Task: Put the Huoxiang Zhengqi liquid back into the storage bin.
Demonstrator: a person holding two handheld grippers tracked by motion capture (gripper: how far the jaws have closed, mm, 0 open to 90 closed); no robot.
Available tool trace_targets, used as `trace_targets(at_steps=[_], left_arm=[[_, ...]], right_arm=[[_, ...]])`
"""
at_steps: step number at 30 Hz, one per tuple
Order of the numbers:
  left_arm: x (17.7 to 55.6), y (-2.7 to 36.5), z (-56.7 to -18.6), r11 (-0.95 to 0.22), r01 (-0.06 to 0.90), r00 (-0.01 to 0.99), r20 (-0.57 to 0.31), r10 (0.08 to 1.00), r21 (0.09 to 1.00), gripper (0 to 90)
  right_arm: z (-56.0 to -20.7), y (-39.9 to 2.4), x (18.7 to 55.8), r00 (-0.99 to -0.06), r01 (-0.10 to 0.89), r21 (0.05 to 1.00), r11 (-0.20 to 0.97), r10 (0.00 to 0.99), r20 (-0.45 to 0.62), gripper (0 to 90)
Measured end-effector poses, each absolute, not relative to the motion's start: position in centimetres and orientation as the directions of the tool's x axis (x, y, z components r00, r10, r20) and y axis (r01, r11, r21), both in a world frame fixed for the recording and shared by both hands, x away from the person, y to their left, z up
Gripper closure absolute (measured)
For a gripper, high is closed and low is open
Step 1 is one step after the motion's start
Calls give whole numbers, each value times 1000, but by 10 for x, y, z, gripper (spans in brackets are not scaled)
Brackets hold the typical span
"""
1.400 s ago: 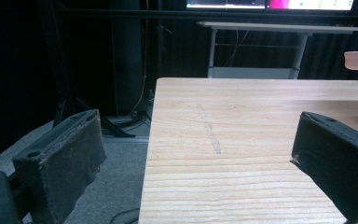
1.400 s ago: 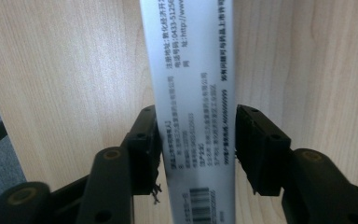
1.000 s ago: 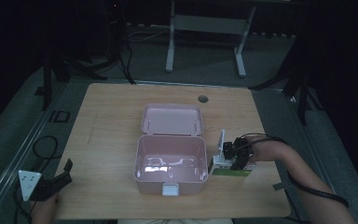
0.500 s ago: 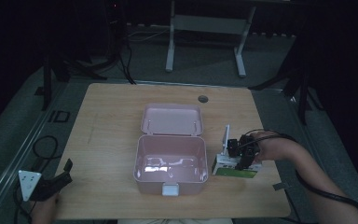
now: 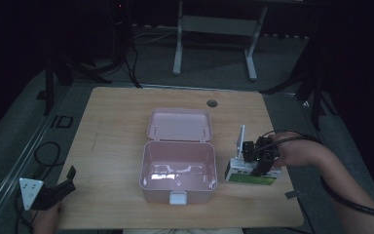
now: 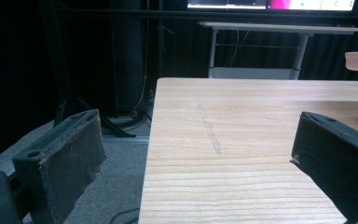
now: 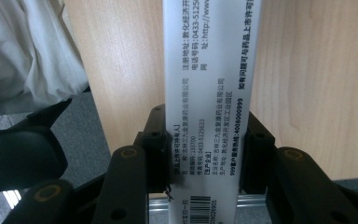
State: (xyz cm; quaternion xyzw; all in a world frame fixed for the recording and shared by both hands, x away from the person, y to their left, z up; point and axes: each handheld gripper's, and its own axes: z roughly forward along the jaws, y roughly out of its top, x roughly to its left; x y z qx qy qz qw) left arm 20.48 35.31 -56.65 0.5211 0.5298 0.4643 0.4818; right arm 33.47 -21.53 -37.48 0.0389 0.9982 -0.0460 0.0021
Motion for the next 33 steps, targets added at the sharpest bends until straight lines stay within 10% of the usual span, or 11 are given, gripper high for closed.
trace_targets(at_steps=[33], left_arm=[[205, 353, -567, 29, 104, 12, -30, 999, 994, 25]], right_arm=[[-298, -150, 334, -999, 32, -62, 998, 30, -41, 617]])
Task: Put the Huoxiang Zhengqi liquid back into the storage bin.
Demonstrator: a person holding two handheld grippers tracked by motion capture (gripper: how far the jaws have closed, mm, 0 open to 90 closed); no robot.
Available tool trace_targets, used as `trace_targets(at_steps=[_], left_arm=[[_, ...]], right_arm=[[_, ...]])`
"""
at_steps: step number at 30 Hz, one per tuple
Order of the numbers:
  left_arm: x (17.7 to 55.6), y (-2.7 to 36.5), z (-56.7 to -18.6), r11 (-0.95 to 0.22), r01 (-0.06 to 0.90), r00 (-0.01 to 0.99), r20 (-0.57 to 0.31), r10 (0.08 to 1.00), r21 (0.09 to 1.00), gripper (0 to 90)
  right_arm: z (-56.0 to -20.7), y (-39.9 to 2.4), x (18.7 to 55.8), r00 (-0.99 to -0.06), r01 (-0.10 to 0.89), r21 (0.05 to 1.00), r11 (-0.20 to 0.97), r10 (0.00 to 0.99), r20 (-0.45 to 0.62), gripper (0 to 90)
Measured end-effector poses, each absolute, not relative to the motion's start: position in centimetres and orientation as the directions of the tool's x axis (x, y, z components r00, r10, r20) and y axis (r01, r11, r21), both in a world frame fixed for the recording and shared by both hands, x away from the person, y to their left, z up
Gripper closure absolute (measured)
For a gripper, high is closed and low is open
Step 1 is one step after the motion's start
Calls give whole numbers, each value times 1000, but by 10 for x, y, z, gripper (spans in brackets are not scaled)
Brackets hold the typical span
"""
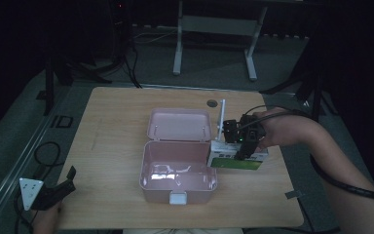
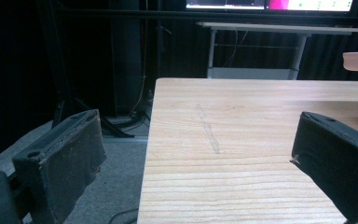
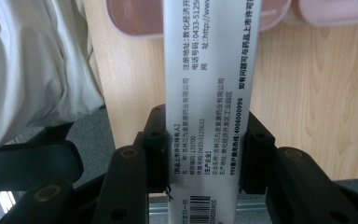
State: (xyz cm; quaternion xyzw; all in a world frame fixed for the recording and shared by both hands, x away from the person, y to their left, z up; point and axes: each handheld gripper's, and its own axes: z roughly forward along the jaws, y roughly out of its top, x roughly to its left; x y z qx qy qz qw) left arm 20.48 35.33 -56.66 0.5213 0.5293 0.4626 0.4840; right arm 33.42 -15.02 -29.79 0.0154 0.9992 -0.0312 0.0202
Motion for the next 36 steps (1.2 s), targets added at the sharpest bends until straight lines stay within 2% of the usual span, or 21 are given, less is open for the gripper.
trace_targets(at_steps=[14, 36], left_arm=[[204, 353, -567, 27, 101, 16, -29, 999, 994, 24], [204, 353, -567, 24, 100, 25, -27, 999, 995, 24]], right_arm=[[-300, -98, 333, -999, -26, -60, 998, -28, -22, 618], [-326, -36, 330, -994, -112, -56, 992, -112, -3, 618]])
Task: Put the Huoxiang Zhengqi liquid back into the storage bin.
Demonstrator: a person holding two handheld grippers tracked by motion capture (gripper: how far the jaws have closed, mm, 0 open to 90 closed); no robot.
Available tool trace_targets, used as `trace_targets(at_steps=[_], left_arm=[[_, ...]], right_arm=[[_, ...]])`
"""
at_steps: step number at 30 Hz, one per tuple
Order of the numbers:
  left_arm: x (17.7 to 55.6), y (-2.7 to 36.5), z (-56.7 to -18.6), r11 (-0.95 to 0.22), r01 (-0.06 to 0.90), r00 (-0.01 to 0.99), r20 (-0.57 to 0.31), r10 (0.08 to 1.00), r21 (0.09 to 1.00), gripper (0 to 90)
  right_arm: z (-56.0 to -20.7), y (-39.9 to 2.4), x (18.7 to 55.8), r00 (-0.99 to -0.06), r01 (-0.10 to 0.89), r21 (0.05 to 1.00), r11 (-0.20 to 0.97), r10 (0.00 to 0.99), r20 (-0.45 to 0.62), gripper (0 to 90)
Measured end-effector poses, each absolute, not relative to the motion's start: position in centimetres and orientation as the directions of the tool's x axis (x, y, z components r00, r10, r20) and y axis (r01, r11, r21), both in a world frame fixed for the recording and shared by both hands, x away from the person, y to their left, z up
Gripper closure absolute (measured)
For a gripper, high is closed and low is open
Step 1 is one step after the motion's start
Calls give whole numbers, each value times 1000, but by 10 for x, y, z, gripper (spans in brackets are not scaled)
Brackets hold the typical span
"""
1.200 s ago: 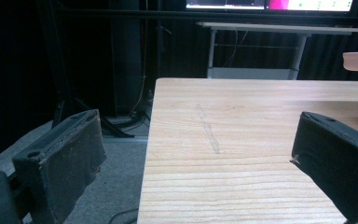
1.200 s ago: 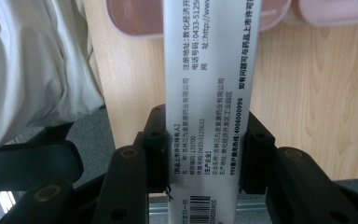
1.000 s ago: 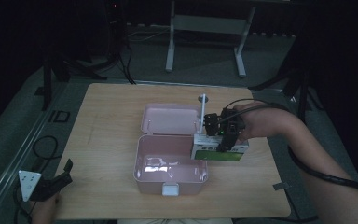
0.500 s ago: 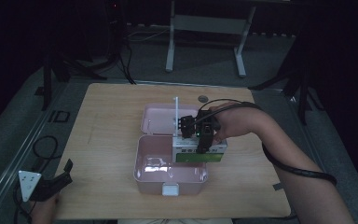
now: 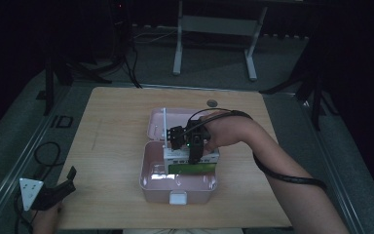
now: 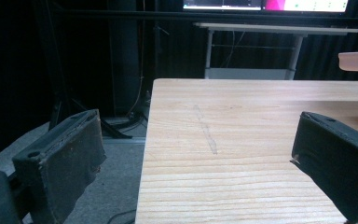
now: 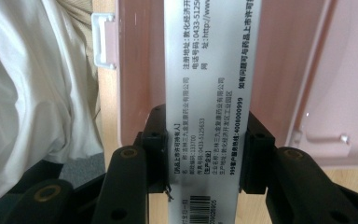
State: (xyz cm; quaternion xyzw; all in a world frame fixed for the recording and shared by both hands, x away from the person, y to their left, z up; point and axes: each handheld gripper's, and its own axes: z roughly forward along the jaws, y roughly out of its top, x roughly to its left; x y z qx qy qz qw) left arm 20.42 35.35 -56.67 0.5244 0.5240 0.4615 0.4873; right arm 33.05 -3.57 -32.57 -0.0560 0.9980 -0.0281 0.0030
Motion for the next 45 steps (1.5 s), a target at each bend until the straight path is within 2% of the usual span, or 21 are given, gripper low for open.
trace_targets(at_steps=[26, 45], left_arm=[[204, 354, -567, 23, 100, 30, -26, 999, 995, 25], [205, 354, -567, 23, 102, 30, -26, 999, 994, 24]], right_arm=[[-422, -28, 335, -990, -110, -55, 992, -104, 92, 617], [-457, -38, 336, -987, -89, -71, 994, -79, 138, 613]])
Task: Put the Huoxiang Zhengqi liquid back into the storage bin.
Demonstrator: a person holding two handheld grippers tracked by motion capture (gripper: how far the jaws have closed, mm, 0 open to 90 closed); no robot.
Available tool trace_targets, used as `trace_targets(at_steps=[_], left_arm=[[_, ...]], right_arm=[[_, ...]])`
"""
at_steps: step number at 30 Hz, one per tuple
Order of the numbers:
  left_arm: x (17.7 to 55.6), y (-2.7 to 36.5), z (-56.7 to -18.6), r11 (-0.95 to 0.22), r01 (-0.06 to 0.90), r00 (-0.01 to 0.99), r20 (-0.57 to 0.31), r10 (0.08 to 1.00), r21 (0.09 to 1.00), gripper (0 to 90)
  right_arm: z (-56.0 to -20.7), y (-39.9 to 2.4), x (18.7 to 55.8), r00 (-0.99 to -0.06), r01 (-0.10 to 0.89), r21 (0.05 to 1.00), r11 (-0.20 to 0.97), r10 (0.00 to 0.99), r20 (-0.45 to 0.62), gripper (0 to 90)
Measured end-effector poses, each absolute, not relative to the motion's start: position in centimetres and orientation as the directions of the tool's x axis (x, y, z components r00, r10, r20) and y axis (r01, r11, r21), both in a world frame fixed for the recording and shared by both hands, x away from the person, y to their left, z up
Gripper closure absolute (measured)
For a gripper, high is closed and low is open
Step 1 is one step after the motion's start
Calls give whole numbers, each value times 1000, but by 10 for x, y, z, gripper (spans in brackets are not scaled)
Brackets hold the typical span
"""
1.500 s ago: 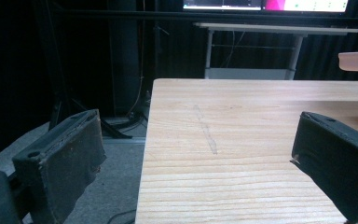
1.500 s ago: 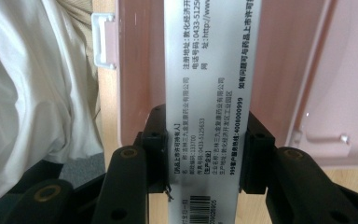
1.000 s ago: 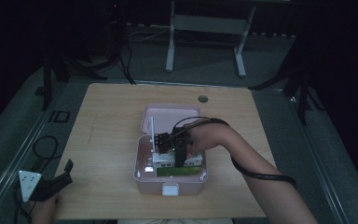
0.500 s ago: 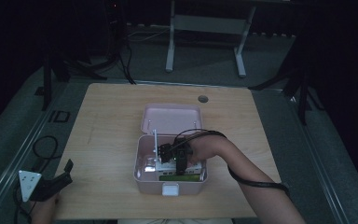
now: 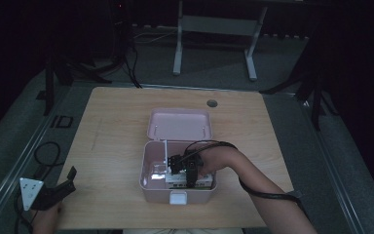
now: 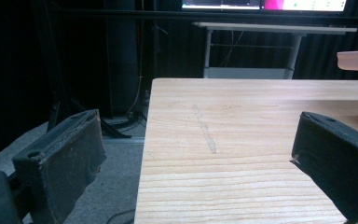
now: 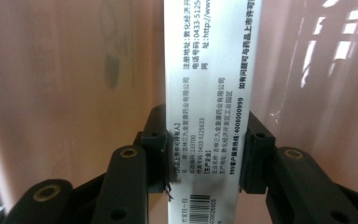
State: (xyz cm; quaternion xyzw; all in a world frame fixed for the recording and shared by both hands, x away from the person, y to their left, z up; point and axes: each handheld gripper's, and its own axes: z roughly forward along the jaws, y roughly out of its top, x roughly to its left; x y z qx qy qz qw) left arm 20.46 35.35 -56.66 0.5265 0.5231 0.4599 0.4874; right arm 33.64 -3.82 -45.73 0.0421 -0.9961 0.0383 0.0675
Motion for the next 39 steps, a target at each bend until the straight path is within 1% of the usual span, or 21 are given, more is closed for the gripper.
trace_targets(at_steps=[3, 5, 9, 13, 15, 16, 19, 21, 22, 23, 26, 27, 28, 29, 30, 31, 32, 33, 36, 37, 39], left_arm=[[205, 353, -567, 22, 103, 30, -25, 999, 994, 24], [205, 354, -567, 22, 103, 29, -25, 999, 994, 24], [205, 354, -567, 24, 104, 30, -27, 999, 994, 25], [205, 354, -567, 25, 105, 30, -28, 999, 994, 24], [205, 354, -567, 24, 106, 30, -27, 999, 994, 24], [205, 353, -567, 23, 105, 29, -26, 999, 994, 24], [205, 353, -567, 23, 104, 29, -26, 999, 994, 24], [205, 353, -567, 25, 102, 29, -28, 999, 994, 24], [205, 354, -567, 24, 103, 30, -27, 999, 994, 24], [205, 354, -567, 24, 104, 29, -27, 999, 994, 24], [205, 353, -567, 25, 105, 28, -28, 999, 994, 25], [205, 353, -567, 24, 105, 27, -27, 999, 994, 24], [205, 353, -567, 24, 105, 27, -27, 999, 994, 24], [205, 353, -566, 23, 106, 27, -26, 999, 994, 24], [205, 353, -566, 23, 106, 27, -26, 999, 994, 24], [205, 353, -567, 22, 104, 25, -25, 999, 994, 25], [205, 353, -567, 22, 104, 25, -25, 999, 994, 24], [205, 353, -566, 23, 105, 25, -26, 999, 994, 24], [205, 353, -566, 24, 106, 25, -27, 999, 994, 24], [205, 353, -566, 25, 106, 24, -28, 999, 994, 24], [205, 353, -566, 24, 106, 24, -26, 999, 994, 24]], right_arm=[[-458, -37, 336, -986, -89, -72, 993, -78, 145, 604], [-458, -37, 335, -984, -90, -81, 993, -76, 164, 560], [-455, -37, 336, -983, -90, -79, 993, -75, 170, 531], [-439, -38, 336, -986, -86, -70, 994, -75, 150, 505], [-430, -38, 337, -988, -78, -56, 995, -70, 135, 492], [-421, -39, 338, -990, -79, -29, 996, -75, 118, 481], [-412, -40, 339, -992, -64, -13, 998, -62, 108, 464], [-403, -42, 340, -994, -56, 0, 998, -55, 92, 415], [-403, -42, 340, -994, -56, 0, 998, -55, 92, 415], [-392, -48, 343, -995, -37, 29, 999, -40, 89, 381], [-384, -53, 344, -997, -16, 49, 999, -19, 75, 363], [-376, -60, 346, -998, 7, 73, 997, 2, 65, 288], [-376, -60, 346, -998, 7, 73, 997, 2, 65, 288], [-367, -67, 349, -998, 27, 114, 993, 21, 58, 226], [-367, -67, 349, -998, 27, 114, 993, 21, 58, 226], [-358, -76, 350, -999, 15, 148, 989, 7, 52, 154], [-358, -76, 350, -999, 15, 148, 989, 7, 52, 154], [-349, -87, 352, -999, 11, 190, 982, 4, 34, 156], [-341, -98, 354, -1000, -2, 214, 977, -5, 16, 135], [-335, -110, 356, -1000, -3, 239, 971, 1, -16, 135], [-333, -123, 359, -999, 3, 251, 968, 13, -39, 135]])
